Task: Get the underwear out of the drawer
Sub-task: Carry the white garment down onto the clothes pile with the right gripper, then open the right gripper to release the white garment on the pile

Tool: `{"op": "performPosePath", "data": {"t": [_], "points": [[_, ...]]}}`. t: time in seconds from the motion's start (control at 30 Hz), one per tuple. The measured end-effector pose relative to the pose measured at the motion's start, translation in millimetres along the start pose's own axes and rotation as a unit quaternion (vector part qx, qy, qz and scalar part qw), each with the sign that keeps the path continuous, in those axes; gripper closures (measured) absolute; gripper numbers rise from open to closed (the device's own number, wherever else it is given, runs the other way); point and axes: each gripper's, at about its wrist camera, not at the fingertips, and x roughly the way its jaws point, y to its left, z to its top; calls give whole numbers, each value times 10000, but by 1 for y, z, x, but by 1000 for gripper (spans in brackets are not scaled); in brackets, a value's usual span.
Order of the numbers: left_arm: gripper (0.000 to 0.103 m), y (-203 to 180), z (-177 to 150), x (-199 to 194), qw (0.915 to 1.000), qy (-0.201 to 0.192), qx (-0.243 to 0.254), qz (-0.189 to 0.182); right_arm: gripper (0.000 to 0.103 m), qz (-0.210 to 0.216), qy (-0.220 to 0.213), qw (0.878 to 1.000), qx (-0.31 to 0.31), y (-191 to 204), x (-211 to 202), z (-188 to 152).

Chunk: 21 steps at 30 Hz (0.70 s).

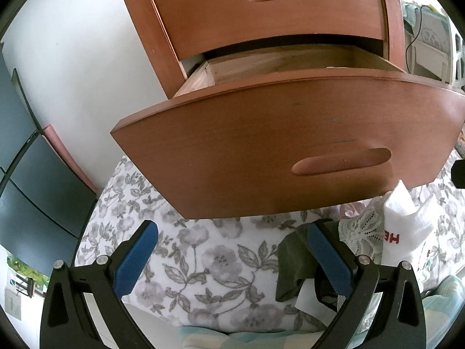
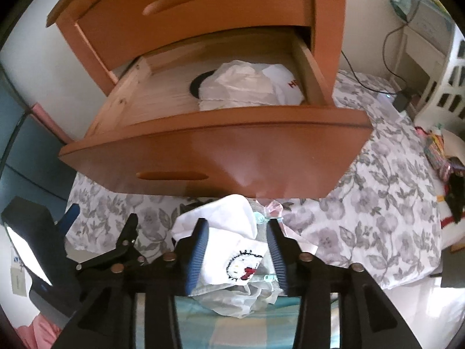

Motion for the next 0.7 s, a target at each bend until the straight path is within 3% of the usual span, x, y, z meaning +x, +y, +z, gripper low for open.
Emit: {"op": "performPosePath", "data": {"t": [0.33, 0.7], "points": [[1, 0, 0, -1, 10000, -4, 24, 11, 24, -192, -16, 9998, 89, 0, 5, -7], [0, 0, 0, -1, 10000, 4, 63, 32, 7, -305, -36, 9993, 195, -5, 9, -10]]}}
